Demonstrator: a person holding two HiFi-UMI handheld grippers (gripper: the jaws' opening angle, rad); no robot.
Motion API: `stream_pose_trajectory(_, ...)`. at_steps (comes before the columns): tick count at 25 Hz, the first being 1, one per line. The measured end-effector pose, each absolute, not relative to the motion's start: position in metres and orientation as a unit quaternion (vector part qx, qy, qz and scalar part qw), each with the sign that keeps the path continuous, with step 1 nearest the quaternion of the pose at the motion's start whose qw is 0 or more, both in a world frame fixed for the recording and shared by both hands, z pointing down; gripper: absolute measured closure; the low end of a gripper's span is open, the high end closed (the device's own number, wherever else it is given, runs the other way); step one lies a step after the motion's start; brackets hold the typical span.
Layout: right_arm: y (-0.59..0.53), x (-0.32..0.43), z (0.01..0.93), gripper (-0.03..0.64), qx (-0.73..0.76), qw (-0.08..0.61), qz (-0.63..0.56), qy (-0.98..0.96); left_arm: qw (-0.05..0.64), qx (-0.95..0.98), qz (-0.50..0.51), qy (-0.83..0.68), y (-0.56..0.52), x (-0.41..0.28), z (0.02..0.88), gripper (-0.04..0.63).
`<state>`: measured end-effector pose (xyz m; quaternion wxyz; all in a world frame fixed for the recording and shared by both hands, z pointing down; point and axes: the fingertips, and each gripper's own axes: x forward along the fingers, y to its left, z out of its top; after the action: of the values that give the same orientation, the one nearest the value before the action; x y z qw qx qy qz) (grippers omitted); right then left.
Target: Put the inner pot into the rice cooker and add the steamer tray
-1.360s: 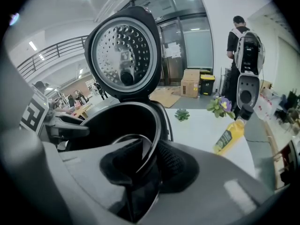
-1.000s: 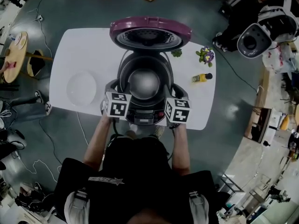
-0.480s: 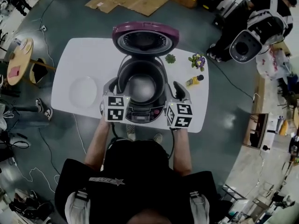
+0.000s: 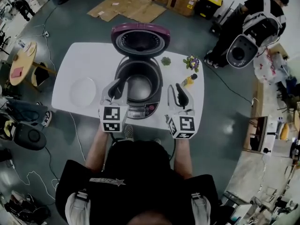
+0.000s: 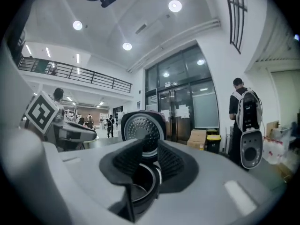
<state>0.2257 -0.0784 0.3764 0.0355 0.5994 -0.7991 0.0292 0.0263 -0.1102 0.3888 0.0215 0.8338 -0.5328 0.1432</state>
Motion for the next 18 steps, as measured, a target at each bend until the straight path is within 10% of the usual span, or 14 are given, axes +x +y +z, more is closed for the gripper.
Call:
stream_pose_trajectory(5, -0.056, 0.235, 0.381, 0.612, 0.606, 0.044, 0.022, -0.794, 0.02, 0.839, 0.14, -0.525, -0.086, 0.041, 0.391, 0.584)
stream_pose_trajectory(18, -0.039, 0.25, 0.382, 0.612, 0.588, 0.048, 0.029, -0.807, 0.017, 0.833, 0.143, -0.535, -0.06, 0.058, 0.387, 0.584)
